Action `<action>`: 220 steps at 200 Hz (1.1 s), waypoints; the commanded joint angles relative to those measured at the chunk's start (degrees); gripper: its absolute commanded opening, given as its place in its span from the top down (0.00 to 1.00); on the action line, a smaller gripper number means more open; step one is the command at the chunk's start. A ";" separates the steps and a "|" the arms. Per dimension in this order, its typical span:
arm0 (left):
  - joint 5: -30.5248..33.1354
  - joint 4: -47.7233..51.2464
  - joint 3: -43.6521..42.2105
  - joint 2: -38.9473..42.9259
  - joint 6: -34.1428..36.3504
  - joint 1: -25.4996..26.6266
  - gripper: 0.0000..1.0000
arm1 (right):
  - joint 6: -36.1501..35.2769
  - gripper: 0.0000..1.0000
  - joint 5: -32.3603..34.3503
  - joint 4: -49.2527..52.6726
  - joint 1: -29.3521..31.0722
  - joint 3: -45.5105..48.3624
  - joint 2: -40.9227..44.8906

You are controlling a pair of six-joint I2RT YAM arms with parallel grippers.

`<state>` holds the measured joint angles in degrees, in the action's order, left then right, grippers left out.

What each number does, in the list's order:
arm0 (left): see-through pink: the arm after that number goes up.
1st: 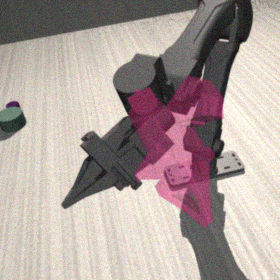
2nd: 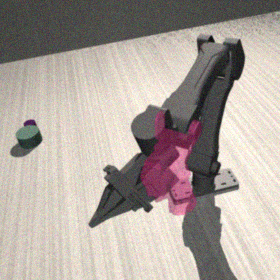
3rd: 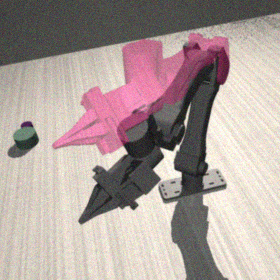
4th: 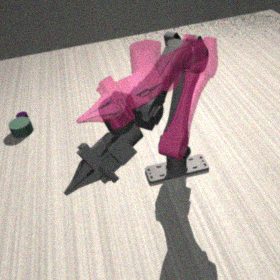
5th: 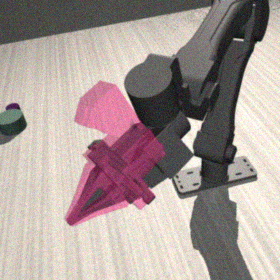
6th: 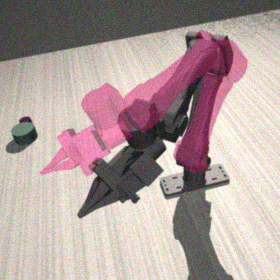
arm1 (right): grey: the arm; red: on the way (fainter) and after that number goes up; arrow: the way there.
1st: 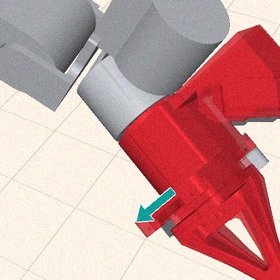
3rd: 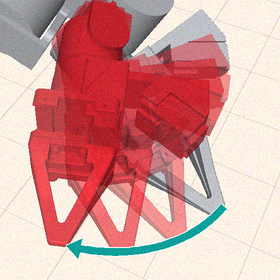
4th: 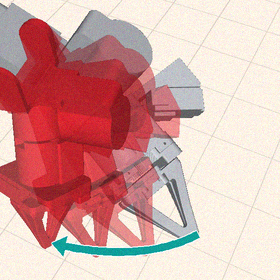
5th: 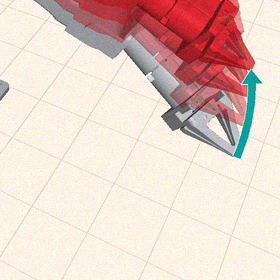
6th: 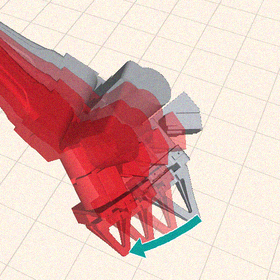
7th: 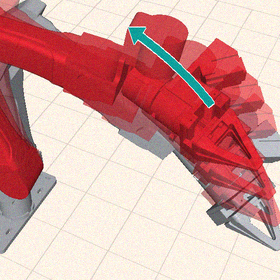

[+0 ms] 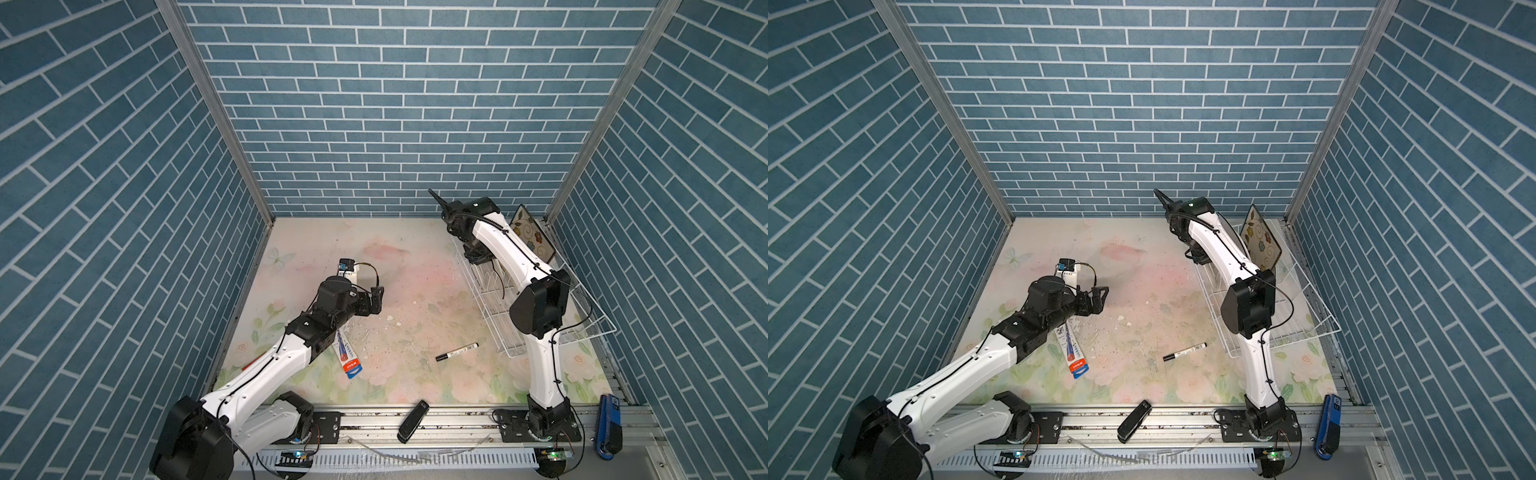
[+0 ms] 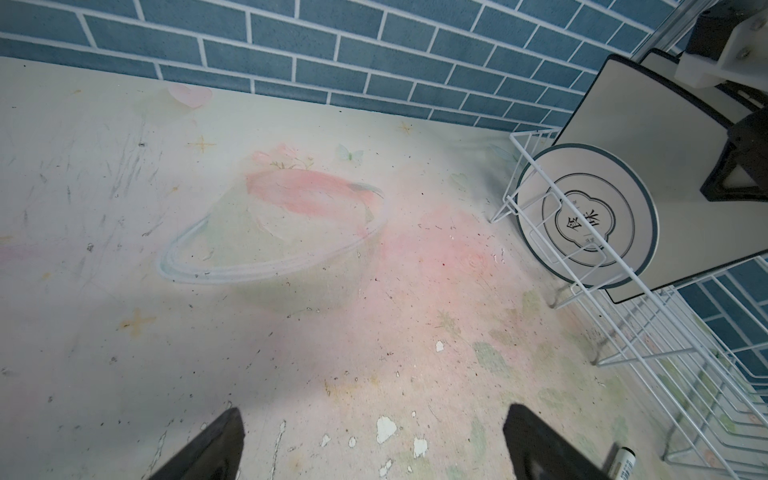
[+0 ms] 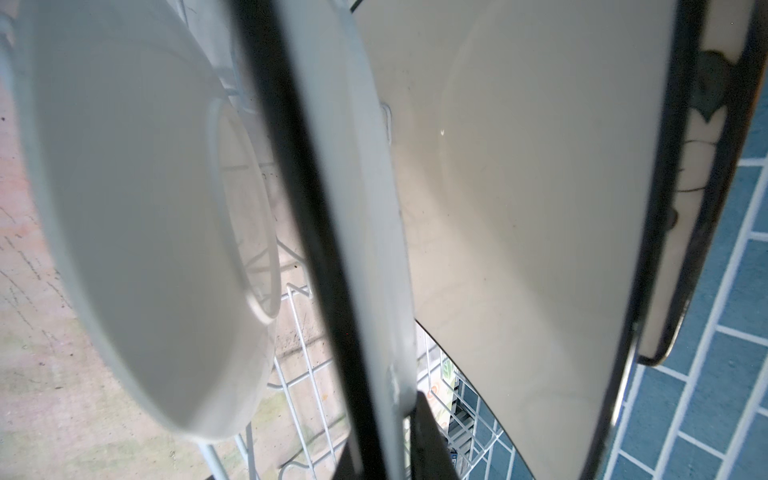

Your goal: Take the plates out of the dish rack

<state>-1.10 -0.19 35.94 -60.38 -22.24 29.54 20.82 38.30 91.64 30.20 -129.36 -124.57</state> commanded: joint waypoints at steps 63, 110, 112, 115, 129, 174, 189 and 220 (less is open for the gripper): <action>1.15 1.97 1.24 1.13 -0.08 0.26 0.00 | 1.83 1.00 2.61 3.17 -0.10 -2.81 1.59; 1.54 2.73 1.41 1.97 0.14 0.26 0.00 | 2.30 1.00 4.31 3.88 0.24 -4.43 1.57; 1.54 2.73 1.41 2.03 0.12 0.26 0.00 | 2.30 1.00 4.39 3.94 0.20 -4.52 1.56; 1.54 2.73 1.41 2.07 0.17 0.30 0.00 | 2.34 1.00 4.46 4.05 0.26 -4.73 1.61; 1.63 2.82 1.44 2.22 0.02 0.26 0.00 | 2.47 1.00 4.92 4.58 0.45 -5.66 1.53; 1.46 3.18 1.41 2.43 -0.16 0.28 0.00 | 3.12 1.00 6.49 6.89 0.84 -7.94 1.35; 1.54 3.22 1.41 2.68 -0.15 0.30 0.00 | 3.85 1.00 6.85 8.04 0.87 -8.53 1.32; 1.54 3.26 1.41 3.02 -0.13 0.26 0.00 | 4.91 1.00 7.04 8.34 1.16 -8.72 2.00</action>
<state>-0.01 2.83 36.10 -58.52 -22.26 29.54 21.50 39.35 91.83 30.94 -134.56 -124.62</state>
